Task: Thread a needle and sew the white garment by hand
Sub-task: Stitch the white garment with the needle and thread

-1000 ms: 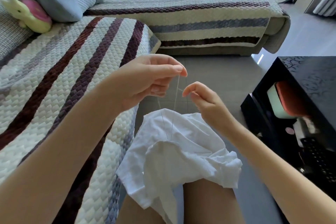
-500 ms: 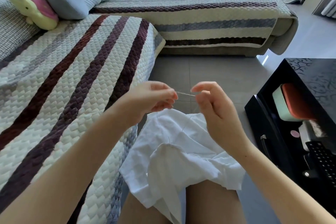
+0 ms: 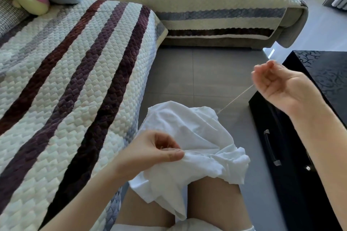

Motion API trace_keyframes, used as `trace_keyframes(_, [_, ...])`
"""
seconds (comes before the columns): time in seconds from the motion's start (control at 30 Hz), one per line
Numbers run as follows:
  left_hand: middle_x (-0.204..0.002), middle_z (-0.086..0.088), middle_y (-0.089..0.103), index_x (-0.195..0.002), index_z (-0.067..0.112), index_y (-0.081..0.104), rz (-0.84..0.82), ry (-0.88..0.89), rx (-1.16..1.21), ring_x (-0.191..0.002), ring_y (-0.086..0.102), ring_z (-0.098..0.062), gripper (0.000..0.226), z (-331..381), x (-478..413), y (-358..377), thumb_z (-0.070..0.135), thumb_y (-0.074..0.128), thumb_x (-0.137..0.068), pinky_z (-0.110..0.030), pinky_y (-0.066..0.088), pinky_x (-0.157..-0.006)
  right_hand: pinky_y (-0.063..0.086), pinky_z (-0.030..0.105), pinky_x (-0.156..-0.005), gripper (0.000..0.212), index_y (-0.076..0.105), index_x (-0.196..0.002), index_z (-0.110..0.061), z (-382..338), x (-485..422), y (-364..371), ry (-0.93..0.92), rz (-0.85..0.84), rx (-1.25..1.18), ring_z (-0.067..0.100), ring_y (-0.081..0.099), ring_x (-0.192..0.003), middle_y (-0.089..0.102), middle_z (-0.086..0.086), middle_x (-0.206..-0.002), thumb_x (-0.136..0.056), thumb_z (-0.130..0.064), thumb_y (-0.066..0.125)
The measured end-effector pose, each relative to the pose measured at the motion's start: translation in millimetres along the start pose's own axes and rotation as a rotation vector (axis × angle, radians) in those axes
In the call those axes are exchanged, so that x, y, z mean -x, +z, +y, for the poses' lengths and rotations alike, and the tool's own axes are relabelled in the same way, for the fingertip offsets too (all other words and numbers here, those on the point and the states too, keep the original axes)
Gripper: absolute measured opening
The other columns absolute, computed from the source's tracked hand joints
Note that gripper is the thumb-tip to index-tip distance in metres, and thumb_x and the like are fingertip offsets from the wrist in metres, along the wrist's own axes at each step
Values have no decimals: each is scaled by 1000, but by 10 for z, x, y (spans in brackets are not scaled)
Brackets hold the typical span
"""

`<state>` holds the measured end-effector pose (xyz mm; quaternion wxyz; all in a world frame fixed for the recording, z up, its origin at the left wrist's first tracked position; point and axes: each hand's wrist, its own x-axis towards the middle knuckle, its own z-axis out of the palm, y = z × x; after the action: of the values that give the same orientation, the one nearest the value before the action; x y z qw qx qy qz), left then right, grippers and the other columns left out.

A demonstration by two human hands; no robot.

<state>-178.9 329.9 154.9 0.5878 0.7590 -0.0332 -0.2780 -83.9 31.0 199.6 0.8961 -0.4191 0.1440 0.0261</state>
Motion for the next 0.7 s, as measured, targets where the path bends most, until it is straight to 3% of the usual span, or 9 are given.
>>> trace_keyframes(0.1, [-72,-2,70,-72,13,75,25,-31,51,-69,64,-10,13,-38,44,-27,24,83,-68,-20,50,-64,37,16,-45,17,53,-71,-8,-148,-393,-399,61,233,-132,6,43,-43,44,-5,-53,-81,5,50])
trace_keyframes(0.17, [-72,-4,70,-72,13,76,15,-36,109,-69,64,-11,14,-57,74,-48,26,79,-66,-20,50,-64,26,16,-43,27,46,-73,-14,-135,-584,-607,-56,483,178,5,33,-37,38,-5,-52,-95,-3,35])
trace_keyframes(0.23, [-73,-5,71,-73,13,77,3,-34,148,-69,64,-12,13,-59,97,-57,24,77,-67,-19,50,-64,29,13,-44,23,52,-75,-18,-4,-590,-597,-243,632,710,2,38,-46,42,-5,-62,-94,-7,43])
trace_keyframes(0.33, [-74,-7,72,-74,11,77,1,-40,162,-70,66,-12,14,-55,114,-53,23,77,-67,-19,51,-63,31,8,-47,6,67,-91,-16,414,-233,-280,-317,128,1116,2,43,-54,52,-5,-69,-90,-14,62])
trace_keyframes(0.4, [-76,-8,73,-76,10,77,10,-45,154,-71,66,-12,17,-52,111,-47,23,77,-66,-20,52,-65,31,16,-52,15,71,-102,-18,693,143,-63,-230,-363,1220,6,38,-56,46,-6,-62,-88,-22,67])
trace_keyframes(0.47, [-78,-10,73,-77,9,77,18,-47,151,-71,66,-13,19,-46,109,-49,24,78,-65,-20,52,-65,30,21,-55,27,68,-109,-29,913,406,51,-185,-667,1366,6,32,-54,36,-10,-57,-84,-40,67])
trace_keyframes(0.57, [-76,-8,73,-76,12,77,9,-47,151,-71,65,-12,20,-30,114,-52,28,80,-63,-21,52,-66,32,19,-56,16,67,-99,-41,1074,533,123,-160,-764,1574,8,37,-57,40,-12,-59,-83,-43,66])
trace_keyframes(0.63, [-75,-6,73,-74,14,77,10,-49,155,-70,66,-11,16,-19,117,-48,26,79,-64,-21,52,-65,36,23,-58,2,69,-85,-36,1097,532,163,-98,-773,1549,7,40,-57,49,-6,-60,-85,-35,67])
trace_keyframes(0.7, [-76,-6,73,-75,13,77,23,-58,155,-70,67,-11,16,-15,114,-51,24,78,-63,-21,53,-65,39,30,-58,11,69,-75,-25,1065,521,193,-90,-759,1433,12,42,-58,57,8,-64,-86,-27,69])
